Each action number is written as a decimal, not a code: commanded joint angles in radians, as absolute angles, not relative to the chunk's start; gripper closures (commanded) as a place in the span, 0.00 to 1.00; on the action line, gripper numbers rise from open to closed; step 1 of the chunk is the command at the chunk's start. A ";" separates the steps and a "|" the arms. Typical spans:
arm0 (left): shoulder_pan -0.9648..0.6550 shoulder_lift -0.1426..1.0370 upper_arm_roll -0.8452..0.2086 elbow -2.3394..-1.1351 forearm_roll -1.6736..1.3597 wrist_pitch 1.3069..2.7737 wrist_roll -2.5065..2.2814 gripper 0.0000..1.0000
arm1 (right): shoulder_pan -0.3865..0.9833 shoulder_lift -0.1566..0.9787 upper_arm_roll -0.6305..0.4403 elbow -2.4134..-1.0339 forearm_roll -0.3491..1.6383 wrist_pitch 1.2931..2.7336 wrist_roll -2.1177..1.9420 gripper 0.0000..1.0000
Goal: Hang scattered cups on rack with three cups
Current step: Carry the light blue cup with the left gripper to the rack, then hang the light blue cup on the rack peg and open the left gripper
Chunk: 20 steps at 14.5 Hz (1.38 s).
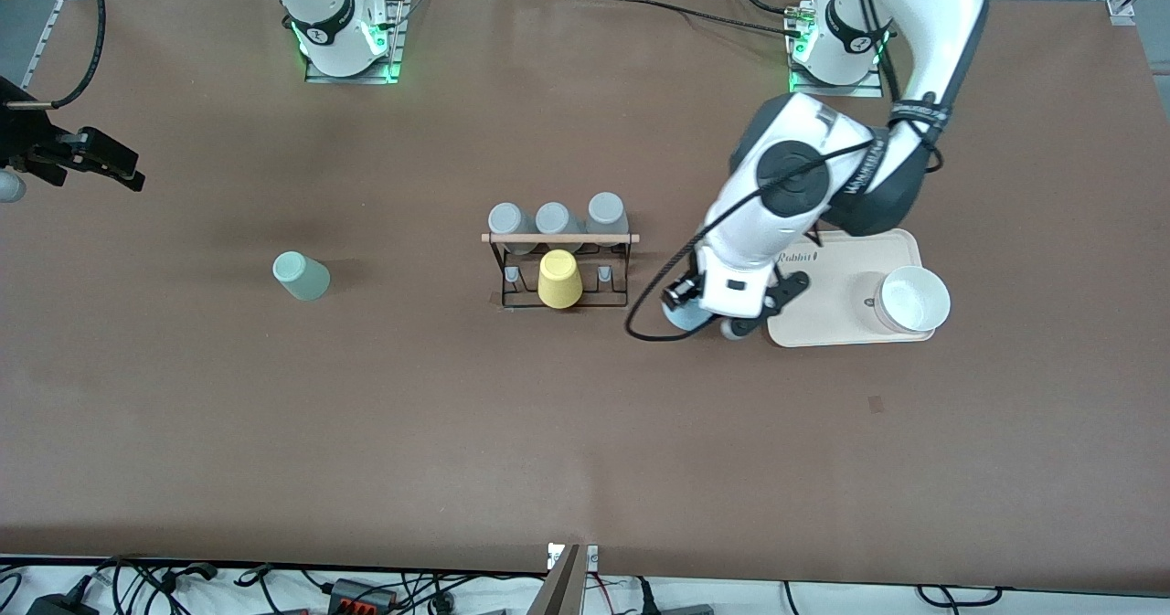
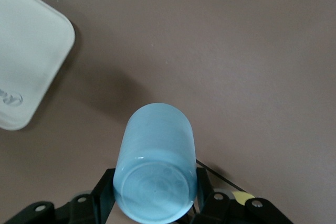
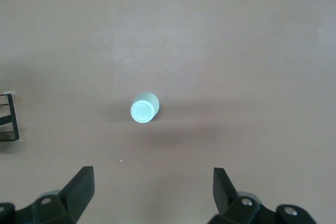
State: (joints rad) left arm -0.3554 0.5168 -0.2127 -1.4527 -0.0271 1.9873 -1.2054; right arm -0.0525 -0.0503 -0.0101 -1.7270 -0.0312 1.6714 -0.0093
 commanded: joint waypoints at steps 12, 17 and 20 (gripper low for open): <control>-0.523 0.690 -0.206 -1.258 -0.066 1.917 -1.394 0.76 | -0.054 -0.071 0.002 -1.743 -0.023 1.655 -0.018 0.00; -0.535 0.733 -0.206 -1.275 -0.055 1.996 -1.393 0.76 | -0.052 -0.071 0.002 -1.752 -0.025 1.666 -0.020 0.00; -0.535 0.738 -0.206 -1.279 -0.052 2.017 -1.385 0.76 | -0.054 -0.071 0.002 -1.752 -0.021 1.670 -0.018 0.00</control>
